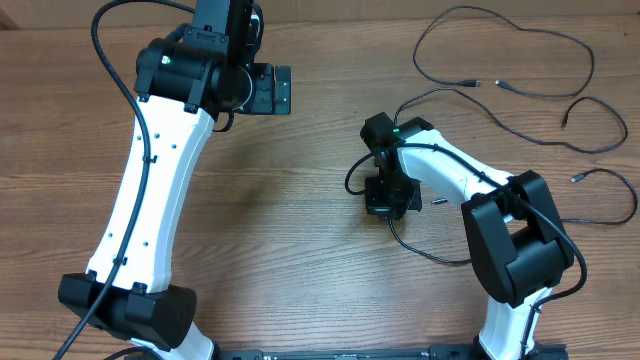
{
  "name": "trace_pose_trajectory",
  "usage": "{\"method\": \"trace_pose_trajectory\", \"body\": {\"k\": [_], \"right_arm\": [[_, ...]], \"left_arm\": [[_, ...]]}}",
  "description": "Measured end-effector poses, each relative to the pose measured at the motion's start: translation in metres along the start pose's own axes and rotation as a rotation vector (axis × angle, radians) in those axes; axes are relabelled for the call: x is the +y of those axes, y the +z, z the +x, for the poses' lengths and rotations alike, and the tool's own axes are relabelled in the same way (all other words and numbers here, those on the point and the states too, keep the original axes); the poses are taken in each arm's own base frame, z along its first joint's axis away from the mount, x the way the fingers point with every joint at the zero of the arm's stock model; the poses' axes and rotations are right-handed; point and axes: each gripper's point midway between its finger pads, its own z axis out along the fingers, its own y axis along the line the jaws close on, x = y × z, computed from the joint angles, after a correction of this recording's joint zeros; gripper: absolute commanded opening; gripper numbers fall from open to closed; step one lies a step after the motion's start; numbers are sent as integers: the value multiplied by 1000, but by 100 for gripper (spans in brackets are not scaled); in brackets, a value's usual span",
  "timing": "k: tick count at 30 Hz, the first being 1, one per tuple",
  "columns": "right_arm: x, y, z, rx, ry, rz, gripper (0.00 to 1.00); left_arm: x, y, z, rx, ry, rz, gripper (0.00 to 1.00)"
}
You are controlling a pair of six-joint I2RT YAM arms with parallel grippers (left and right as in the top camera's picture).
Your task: Untangle cables
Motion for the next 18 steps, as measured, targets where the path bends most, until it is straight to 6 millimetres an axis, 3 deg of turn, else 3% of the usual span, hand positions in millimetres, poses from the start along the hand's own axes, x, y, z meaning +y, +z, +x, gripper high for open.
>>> {"method": "trace_pose_trajectory", "body": {"k": [18], "right_arm": [[-28,-2,1,-21,82,150,4]], "left_arm": [[0,0,-1,-3,0,1,100]]}}
